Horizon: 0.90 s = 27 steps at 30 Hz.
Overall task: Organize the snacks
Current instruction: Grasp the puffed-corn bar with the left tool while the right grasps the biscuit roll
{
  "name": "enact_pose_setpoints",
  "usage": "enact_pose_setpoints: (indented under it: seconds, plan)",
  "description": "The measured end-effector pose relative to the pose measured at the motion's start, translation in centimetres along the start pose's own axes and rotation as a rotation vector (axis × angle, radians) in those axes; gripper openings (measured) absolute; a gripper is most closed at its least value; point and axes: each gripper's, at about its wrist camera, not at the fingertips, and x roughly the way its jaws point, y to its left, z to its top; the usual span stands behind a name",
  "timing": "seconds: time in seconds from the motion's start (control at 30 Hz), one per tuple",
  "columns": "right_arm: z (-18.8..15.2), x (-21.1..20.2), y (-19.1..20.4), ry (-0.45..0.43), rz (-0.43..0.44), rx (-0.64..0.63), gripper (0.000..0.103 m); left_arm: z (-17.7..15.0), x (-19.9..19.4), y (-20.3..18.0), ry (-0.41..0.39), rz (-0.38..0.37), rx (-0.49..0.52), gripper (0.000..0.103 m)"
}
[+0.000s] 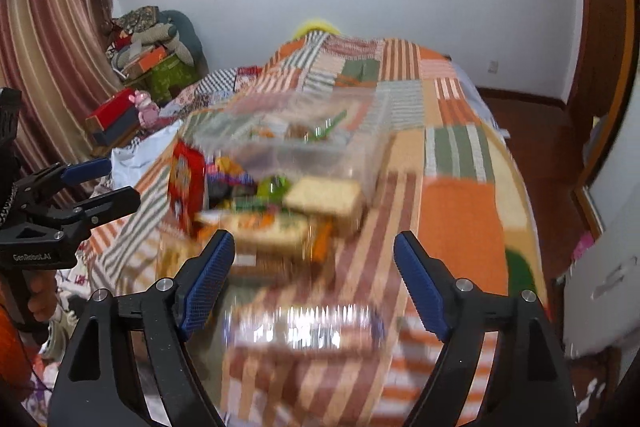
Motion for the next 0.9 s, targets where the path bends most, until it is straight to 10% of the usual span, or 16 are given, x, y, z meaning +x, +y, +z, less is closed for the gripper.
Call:
enact_pose_setpoints:
  seconds: [0.33, 0.9]
  plan:
    - [-4.6, 1.1, -1.0, 0.123, 0.045, 0.112, 0.078, -3.2, 2.0, -2.2, 0.074, -0.061, -0.036, 0.094]
    - [-4.1, 4.6, -0.7, 0.171, 0.067, 0.175, 0.073, -4.7, 3.8, -2.7, 0.109, -0.152, -0.067, 0.046]
